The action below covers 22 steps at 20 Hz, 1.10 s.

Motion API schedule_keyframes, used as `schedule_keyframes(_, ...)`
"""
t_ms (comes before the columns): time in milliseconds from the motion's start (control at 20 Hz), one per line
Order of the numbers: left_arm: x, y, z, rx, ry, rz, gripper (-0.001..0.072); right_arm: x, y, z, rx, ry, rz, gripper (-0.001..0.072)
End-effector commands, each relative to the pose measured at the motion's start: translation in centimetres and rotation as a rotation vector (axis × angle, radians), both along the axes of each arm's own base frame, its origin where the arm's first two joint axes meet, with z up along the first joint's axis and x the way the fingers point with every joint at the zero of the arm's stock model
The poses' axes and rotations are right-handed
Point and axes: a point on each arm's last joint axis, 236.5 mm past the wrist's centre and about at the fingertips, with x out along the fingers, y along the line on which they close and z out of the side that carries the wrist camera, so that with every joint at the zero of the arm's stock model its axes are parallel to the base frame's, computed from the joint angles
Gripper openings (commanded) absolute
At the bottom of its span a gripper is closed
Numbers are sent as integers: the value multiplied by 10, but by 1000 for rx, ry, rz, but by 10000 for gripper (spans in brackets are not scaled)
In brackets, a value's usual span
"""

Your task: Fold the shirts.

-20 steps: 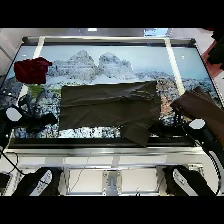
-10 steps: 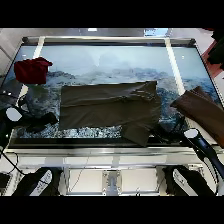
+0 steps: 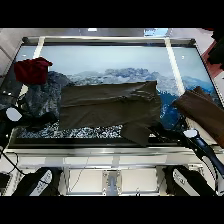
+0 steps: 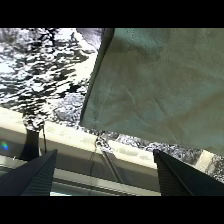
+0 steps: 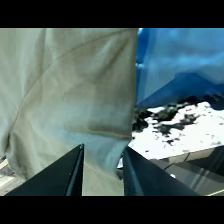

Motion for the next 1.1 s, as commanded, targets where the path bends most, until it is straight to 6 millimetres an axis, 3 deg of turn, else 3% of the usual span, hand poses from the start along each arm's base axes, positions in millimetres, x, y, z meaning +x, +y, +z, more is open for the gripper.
schedule_keyframes(0,0,0,0,0,1,1,706,-10,14,-3,63,46,31,306)
schedule_keyframes(150,-1,0,0,-1,5,-1,706,-2,15,1,84,24,3,304)
schedule_keyframes(200,-1,0,0,0,2,1,706,2,15,2,80,2,7,255)
schedule_keyframes(250,1,0,0,1,-4,2,706,6,14,4,79,-16,-1,66)
schedule_keyframes(300,4,1,1,1,-17,13,706,11,13,6,83,-34,-15,27)
schedule_keyframes(400,15,5,2,-26,-52,138,705,19,14,13,85,-67,-9,27)
schedule_keyframes(500,18,7,-10,-93,-40,344,706,27,14,22,88,-90,-3,27)
schedule_keyframes(700,-7,-2,-52,-192,117,602,705,39,19,42,97,-143,53,26)
schedule_keyframes(850,-8,-9,-63,-254,135,666,702,43,20,46,96,-163,63,27)
schedule_keyframes(950,0,-11,-64,-294,106,698,628,42,21,46,100,-160,67,27)
schedule_keyframes(1050,6,-12,-65,-311,85,709,609,40,23,47,108,-156,75,27)
